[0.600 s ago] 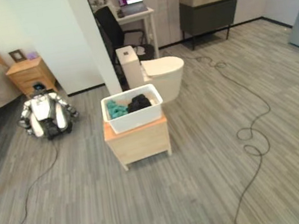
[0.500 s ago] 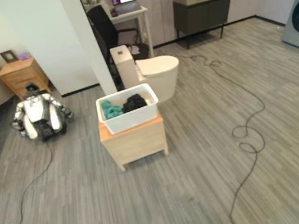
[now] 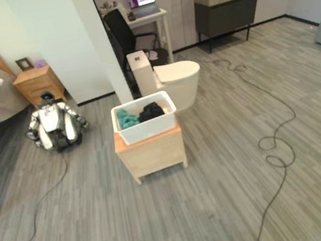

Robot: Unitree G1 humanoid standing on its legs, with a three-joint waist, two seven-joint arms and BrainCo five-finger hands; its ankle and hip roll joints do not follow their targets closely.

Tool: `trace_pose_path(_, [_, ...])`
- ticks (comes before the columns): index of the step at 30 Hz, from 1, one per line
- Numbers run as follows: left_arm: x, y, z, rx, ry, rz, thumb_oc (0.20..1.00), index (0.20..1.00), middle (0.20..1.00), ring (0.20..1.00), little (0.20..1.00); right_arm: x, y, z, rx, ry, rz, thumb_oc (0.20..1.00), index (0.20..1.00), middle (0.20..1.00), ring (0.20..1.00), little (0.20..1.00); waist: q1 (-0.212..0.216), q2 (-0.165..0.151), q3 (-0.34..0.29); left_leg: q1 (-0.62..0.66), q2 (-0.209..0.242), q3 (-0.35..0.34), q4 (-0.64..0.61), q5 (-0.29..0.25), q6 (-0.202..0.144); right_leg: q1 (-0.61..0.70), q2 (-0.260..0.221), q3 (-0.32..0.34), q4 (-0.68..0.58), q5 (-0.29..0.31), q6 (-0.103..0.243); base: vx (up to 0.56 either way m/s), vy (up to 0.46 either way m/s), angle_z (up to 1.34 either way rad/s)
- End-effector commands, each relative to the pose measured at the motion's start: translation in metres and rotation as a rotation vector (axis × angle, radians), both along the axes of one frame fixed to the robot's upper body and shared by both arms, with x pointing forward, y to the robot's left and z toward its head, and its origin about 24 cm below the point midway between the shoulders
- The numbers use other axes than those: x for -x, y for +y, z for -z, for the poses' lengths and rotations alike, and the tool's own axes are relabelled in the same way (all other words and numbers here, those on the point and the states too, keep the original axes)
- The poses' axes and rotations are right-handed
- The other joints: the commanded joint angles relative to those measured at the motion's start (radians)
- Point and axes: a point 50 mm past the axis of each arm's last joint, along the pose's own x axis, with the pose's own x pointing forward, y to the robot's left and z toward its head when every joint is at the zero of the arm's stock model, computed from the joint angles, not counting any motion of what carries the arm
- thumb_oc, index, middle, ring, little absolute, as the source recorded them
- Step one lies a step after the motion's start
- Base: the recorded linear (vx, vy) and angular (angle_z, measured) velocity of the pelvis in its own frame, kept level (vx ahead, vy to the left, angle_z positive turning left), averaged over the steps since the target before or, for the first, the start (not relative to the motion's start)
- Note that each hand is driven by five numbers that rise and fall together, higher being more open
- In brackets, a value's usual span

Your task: Grab the laundry basket,head to the washer,open it,put in the laundry and shut it.

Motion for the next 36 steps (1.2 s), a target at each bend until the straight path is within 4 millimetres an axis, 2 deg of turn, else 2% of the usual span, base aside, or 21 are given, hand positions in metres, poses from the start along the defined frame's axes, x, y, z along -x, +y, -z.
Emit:
trace_pose_path(1, [-0.008, 0.009, -0.002, -0.035, -0.018, -0.027, 1.0, 1.0, 1.0, 1.0, 1.0, -0.006, 0.003, 0.0, 0.002, -0.014, 0.013, 1.0, 1.0, 1.0, 1.0, 1.0, -0.003, -0.072, -0.011, 0.024, 0.024, -0.049, -0.051, -0.003, -0.072, 0.092, -0.114, 0.016, -0.156, 0.097, 0.14, 0.0, 0.0, 0.0])
trace_pose_path(15, [-0.01, 0.007, -0.002, -0.02, -0.025, -0.05, 1.0, 1.0, 1.0, 1.0, 1.0, 0.003, -0.006, -0.001, 0.029, 0.022, 0.037, 1.0, 1.0, 1.0, 1.0, 1.0, -0.003, -0.062, -0.002, 0.017, 0.032, -0.068, -0.051, 0.007, -0.077, 0.09, -0.104, 0.009, -0.156, 0.087, 0.132, 0.0, -0.008, 0.03])
trace_pose_path(24, [-0.013, 0.009, -0.004, -0.021, -0.039, -0.061, 1.0, 1.0, 1.0, 1.0, 1.0, -0.007, -0.012, -0.004, 0.039, -0.015, 0.058, 1.0, 1.0, 1.0, 1.0, 1.0, 0.004, -0.065, 0.014, 0.021, 0.059, -0.081, -0.051, 0.025, -0.091, 0.099, -0.078, 0.011, -0.156, 0.07, 0.112, 0.02, -0.064, 0.02])
trace_pose_path(26, [-0.012, 0.015, -0.005, -0.027, -0.042, -0.099, 1.0, 1.0, 1.0, 1.0, 1.0, -0.005, -0.013, -0.004, 0.037, -0.012, 0.078, 1.0, 1.0, 1.0, 1.0, 1.0, 0.014, -0.083, 0.046, -0.05, 0.076, -0.1, 0.099, -0.003, -0.1, 0.095, -0.05, 0.024, -0.132, 0.041, 0.078, -0.03, -0.21, 0.02])
trace_pose_path(27, [-0.01, 0.018, -0.005, -0.03, -0.039, -0.112, 1.0, 1.0, 1.0, 1.0, 1.0, -0.004, -0.013, -0.004, 0.039, -0.01, 0.083, 1.0, 1.0, 1.0, 1.0, 1.0, 0.019, -0.088, 0.06, -0.087, 0.077, -0.107, 0.171, 0.008, -0.104, 0.099, -0.041, 0.024, -0.125, 0.033, 0.067, -0.01, -0.12, 0.12])
trace_pose_path(28, [-0.01, 0.018, -0.005, -0.03, -0.04, -0.112, 1.0, 1.0, 1.0, 1.0, 1.0, -0.004, -0.013, -0.004, 0.039, -0.011, 0.083, 1.0, 1.0, 1.0, 1.0, 1.0, 0.018, -0.088, 0.06, -0.091, 0.077, -0.109, 0.177, 0.005, -0.104, 0.097, -0.041, 0.023, -0.124, 0.033, 0.067, -0.04, -0.133, 0.11])
trace_pose_path(29, [-0.011, 0.021, -0.006, -0.034, -0.046, -0.133, 1.0, 1.0, 1.0, 1.0, 1.0, -0.006, -0.015, -0.005, 0.043, -0.015, 0.087, 1.0, 1.0, 1.0, 1.0, 1.0, 0.025, -0.096, 0.081, -0.156, 0.078, -0.127, 0.292, 0.041, -0.108, 0.098, -0.037, 0.02, -0.114, 0.032, 0.056, -0.05, -0.155, -0.01])
trace_pose_path(31, [-0.012, 0.025, -0.007, -0.031, -0.057, -0.179, 1.0, 1.0, 1.0, 1.0, 1.0, -0.011, -0.02, -0.007, 0.055, -0.028, 0.083, 1.0, 1.0, 1.0, 1.0, 1.0, 0.044, -0.105, 0.126, -0.278, 0.061, -0.187, 0.507, 0.137, -0.091, 0.097, -0.024, 0.016, -0.094, 0.027, 0.034, -0.04, -0.215, 0.01])
trace_pose_path(32, [-0.011, 0.027, -0.007, -0.04, -0.058, -0.195, 1.0, 1.0, 1.0, 1.0, 1.0, -0.017, -0.023, -0.009, 0.066, -0.039, 0.064, 1.0, 1.0, 1.0, 1.0, 1.0, 0.05, -0.118, 0.146, -0.363, 0.05, -0.171, 0.59, 0.158, -0.073, 0.105, -0.017, 0.007, -0.101, 0.015, 0.022, 0.06, -0.152, 0.05])
trace_pose_path(34, [-0.012, 0.029, -0.008, -0.038, -0.066, -0.207, 1.0, 1.0, 1.0, 1.0, 1.0, -0.022, -0.027, -0.011, 0.081, -0.04, 0.035, 1.0, 1.0, 1.0, 1.0, 1.0, 0.066, -0.116, 0.145, -0.429, 0.018, -0.147, 0.527, 0.126, -0.065, 0.113, -0.01, 0.006, -0.108, -0.002, 0.026, 0.14, -0.048, 0.02])
trace_pose_path(35, [-0.012, 0.029, -0.008, -0.039, -0.065, -0.207, 1.0, 1.0, 1.0, 1.0, 1.0, -0.021, -0.027, -0.011, 0.081, -0.04, 0.035, 1.0, 1.0, 1.0, 1.0, 1.0, 0.067, -0.117, 0.145, -0.428, 0.017, -0.146, 0.529, 0.124, -0.065, 0.114, -0.011, 0.007, -0.108, -0.003, 0.027, 0.18, 0.036, 0.1])
trace_pose_path(36, [-0.011, 0.03, -0.008, -0.041, -0.067, -0.214, 1.0, 1.0, 1.0, 1.0, 1.0, -0.023, -0.028, -0.012, 0.084, -0.041, 0.017, 1.0, 1.0, 1.0, 1.0, 1.0, 0.078, -0.119, 0.138, -0.433, 0.007, -0.131, 0.442, 0.105, -0.061, 0.123, -0.011, 0.009, -0.113, -0.018, 0.036, 0.22, 0.076, 0.04])
